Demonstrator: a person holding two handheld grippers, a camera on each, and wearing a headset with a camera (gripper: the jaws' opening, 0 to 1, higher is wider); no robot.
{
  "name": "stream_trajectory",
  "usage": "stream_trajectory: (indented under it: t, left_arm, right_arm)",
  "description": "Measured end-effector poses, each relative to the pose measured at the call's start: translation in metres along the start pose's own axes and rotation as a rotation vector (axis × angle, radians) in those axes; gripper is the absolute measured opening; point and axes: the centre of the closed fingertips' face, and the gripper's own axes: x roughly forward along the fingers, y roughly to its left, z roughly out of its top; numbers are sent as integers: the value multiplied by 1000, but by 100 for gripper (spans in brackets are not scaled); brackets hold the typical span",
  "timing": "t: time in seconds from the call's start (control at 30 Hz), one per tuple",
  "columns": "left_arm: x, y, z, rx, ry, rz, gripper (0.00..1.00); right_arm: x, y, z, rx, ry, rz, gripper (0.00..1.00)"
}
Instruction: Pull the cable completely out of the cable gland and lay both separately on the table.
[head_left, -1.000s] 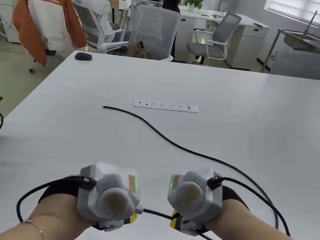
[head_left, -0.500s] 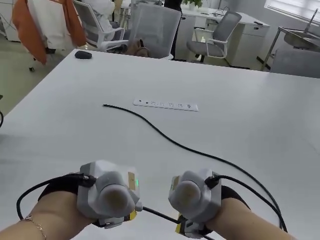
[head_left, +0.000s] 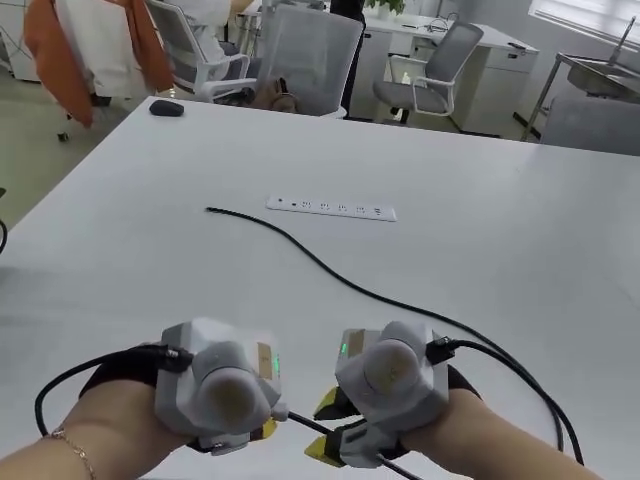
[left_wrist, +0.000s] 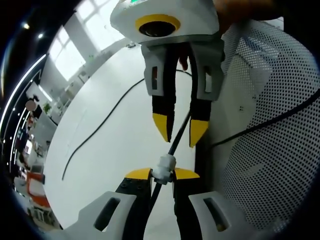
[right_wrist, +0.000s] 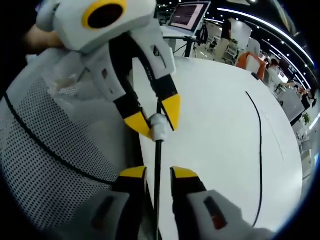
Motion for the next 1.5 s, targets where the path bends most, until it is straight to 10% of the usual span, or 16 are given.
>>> stream_trajectory:
  t: [0.13,1.0,1.2,1.5]
  left_arm:
    - [-1,0,3,1,-12,0,17]
    - [0,6,-5,-11,17,25,17]
    - [0,6,-5,-13,17,21,17]
    - [0,6,-2,-5,6,18,17]
  right_arm:
    - [1,1,-5,-7,23,0,2]
    - [-1,-16,-59,11,274,-71,2]
    - [2,-11,-56,20,261,-38,8]
    - [2,-5,-11,8,56,-14,23]
